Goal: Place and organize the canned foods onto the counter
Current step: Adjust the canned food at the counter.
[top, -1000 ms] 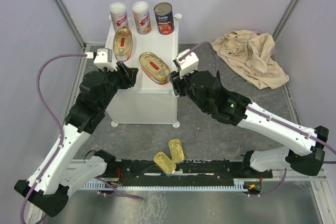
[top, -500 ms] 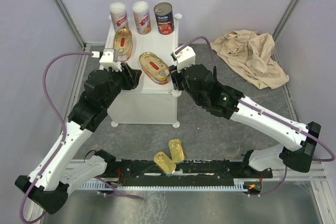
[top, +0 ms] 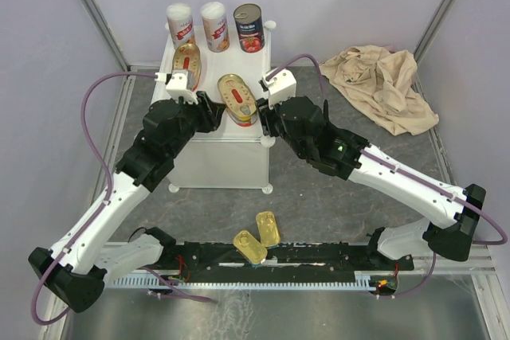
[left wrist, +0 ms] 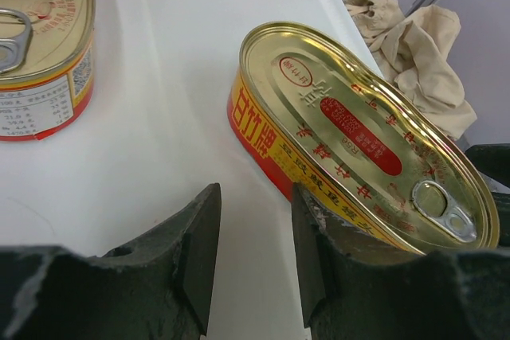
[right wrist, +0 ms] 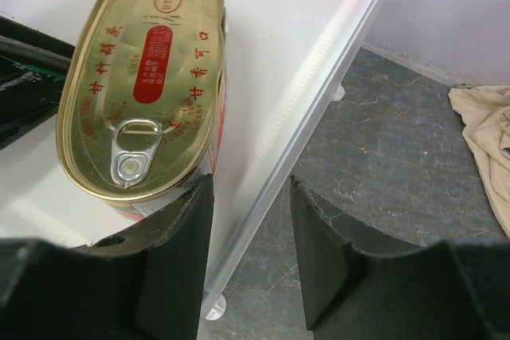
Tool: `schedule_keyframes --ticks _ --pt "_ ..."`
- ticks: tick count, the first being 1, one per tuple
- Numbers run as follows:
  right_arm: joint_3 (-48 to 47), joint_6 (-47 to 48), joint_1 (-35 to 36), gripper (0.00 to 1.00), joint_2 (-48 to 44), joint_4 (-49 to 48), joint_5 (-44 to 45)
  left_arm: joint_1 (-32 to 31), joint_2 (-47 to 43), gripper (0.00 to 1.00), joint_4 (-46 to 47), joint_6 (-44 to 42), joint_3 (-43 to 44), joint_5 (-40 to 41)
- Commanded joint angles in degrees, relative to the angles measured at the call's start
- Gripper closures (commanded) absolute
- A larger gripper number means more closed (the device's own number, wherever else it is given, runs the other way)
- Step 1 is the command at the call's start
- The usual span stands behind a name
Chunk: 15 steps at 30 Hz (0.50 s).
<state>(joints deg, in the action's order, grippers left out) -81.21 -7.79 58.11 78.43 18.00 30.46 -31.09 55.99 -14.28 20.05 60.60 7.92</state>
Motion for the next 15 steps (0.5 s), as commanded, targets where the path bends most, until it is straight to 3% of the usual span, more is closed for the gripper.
schedule_keyframes --ticks 1,15 --pt "-1.93 -1.12 -0.06 0.49 0.12 -2.34 -1.15 -2.02 1.9 0.52 4.72 1.13 3.15 0.87" --pt "-4.93 -2.14 -3.55 0.49 4.53 -2.07 -1.32 -5.73 5.01 0.52 7.29 1.16 4.32 6.27"
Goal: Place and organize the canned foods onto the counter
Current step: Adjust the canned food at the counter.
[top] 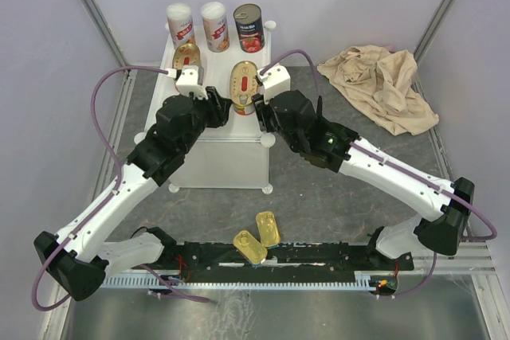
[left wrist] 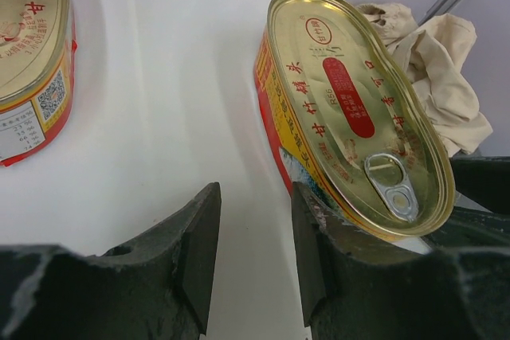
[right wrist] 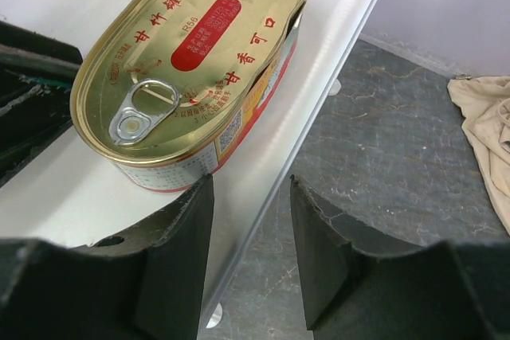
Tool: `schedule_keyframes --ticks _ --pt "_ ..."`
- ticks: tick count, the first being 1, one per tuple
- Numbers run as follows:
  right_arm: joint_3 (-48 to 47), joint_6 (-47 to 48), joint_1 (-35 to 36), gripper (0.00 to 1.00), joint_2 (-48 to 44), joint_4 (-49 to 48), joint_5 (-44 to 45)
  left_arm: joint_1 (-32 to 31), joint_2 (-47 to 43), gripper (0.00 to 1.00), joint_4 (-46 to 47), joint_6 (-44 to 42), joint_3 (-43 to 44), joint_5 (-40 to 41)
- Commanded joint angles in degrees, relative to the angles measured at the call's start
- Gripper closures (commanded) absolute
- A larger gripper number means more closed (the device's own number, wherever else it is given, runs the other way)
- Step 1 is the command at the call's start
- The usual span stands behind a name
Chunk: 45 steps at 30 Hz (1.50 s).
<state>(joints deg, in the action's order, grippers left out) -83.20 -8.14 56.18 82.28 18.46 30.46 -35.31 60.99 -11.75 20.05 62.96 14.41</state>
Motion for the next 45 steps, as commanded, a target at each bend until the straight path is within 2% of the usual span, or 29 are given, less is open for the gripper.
schedule_keyframes --ticks 1,11,45 --pt "-3.14 -2.13 -2.2 0.49 0.88 -2.55 -1.55 -1.59 0.0 0.52 4.93 1.27 1.8 0.05" --pt "-6.53 -2.69 -5.68 0.49 3.1 -2.17 -4.49 -2.15 -0.5 0.51 6.98 2.08 0.72 2.83" --pt "-12.67 -2.68 -6.56 0.49 9.51 -1.23 -8.18 -2.44 2.18 0.46 10.13 0.51 1.38 9.46"
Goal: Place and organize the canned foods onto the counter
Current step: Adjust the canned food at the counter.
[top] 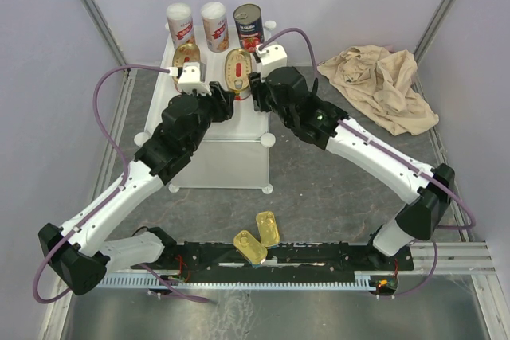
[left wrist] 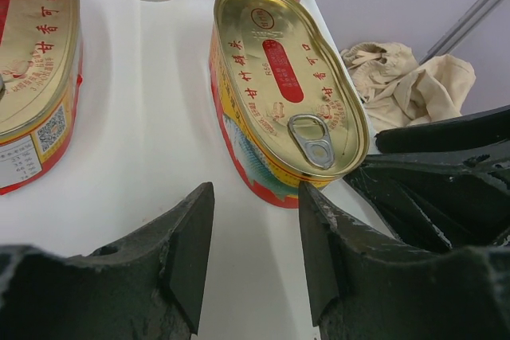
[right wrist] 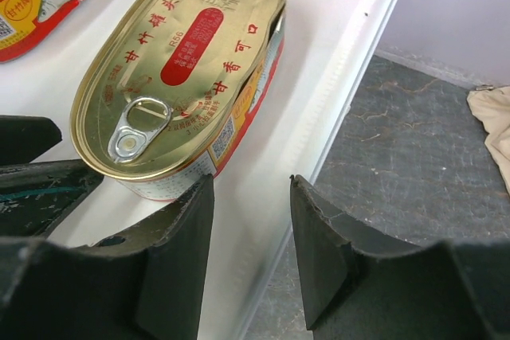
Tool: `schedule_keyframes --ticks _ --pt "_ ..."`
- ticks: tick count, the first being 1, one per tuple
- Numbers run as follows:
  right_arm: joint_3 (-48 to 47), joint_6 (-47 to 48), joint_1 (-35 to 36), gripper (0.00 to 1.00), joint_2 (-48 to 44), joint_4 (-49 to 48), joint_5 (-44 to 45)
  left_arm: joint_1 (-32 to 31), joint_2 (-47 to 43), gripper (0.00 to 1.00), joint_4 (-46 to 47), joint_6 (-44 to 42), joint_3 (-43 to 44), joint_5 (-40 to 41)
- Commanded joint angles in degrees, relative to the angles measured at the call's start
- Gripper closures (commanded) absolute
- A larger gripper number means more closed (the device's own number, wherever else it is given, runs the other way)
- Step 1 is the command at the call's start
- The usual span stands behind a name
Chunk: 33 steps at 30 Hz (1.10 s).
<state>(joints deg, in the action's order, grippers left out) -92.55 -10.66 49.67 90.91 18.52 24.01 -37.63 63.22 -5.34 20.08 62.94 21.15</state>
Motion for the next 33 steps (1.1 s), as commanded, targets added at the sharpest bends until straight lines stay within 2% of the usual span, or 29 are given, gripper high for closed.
schedule_keyframes --ticks 1,18,33 --pt "-3.46 -0.18 -0.16 0.49 1.03 -1.3 -1.84 -0.16 -0.18 0.46 3.89 0.56 1.32 2.88" --pt "-4.88 -0.79 -1.71 0.49 1.38 -0.93 -0.72 -0.17 1.56 0.46 5.34 0.49 1.52 1.65" --pt "-5.61 -1.51 -4.23 0.49 2.81 -1.3 -3.4 -0.17 3.68 0.46 5.97 -0.28 2.89 2.64"
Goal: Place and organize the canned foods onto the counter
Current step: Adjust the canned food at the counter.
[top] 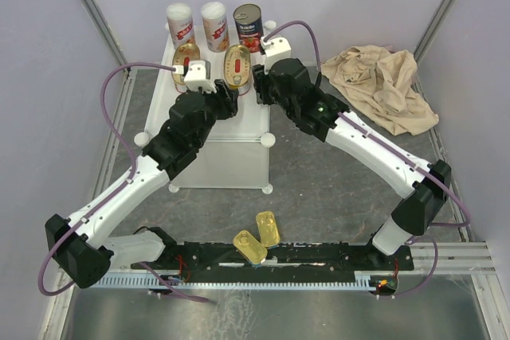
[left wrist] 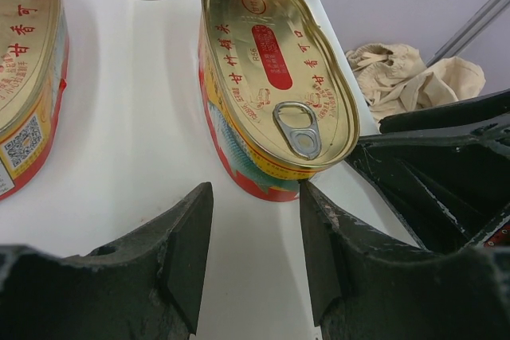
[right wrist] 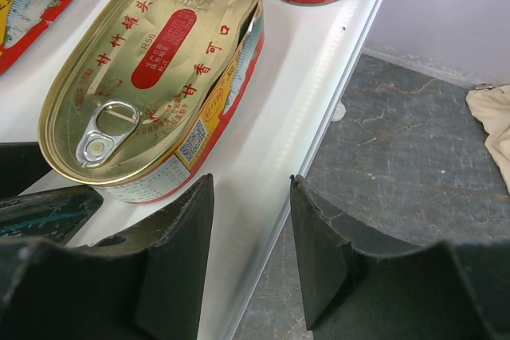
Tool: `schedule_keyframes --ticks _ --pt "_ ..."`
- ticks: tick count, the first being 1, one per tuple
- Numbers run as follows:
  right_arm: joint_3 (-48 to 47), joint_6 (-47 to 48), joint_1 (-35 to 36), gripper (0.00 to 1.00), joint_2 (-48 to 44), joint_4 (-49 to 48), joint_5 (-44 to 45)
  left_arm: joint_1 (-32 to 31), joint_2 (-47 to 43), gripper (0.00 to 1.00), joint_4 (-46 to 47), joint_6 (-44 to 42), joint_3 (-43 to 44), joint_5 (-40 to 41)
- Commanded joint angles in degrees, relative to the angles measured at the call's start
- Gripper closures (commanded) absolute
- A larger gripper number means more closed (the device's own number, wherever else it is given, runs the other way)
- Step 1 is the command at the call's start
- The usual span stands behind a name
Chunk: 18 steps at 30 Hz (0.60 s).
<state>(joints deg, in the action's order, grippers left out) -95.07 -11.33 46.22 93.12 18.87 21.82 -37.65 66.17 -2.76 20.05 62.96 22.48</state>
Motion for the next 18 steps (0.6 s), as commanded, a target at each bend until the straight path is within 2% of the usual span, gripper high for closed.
schedule_keyframes --ticks 1,18 --pt "-3.17 -0.88 -0.96 0.49 0.72 -1.65 -1.58 -0.14 0.86 0.46 3.38 -0.28 2.95 1.37" --pt "-0.95 -0.71 -1.98 0.49 -1.8 -2.73 -3.35 -0.15 1.33 0.44 3.91 -0.45 2.96 5.49"
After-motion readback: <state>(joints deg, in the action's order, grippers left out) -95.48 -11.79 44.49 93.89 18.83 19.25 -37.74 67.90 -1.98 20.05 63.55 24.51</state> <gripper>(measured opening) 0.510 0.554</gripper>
